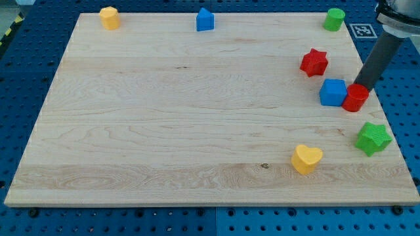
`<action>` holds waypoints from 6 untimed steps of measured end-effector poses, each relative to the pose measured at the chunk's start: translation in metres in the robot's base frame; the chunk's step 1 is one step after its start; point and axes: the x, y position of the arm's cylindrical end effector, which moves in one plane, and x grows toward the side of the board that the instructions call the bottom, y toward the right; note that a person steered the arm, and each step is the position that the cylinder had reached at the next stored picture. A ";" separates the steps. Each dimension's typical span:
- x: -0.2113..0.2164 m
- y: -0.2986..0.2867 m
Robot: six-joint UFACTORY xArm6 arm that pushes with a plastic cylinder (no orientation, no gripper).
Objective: Adjust the red circle right to the blue cube
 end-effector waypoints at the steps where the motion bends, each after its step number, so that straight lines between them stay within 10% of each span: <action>1: 0.000 0.015; 6: 0.063 -0.046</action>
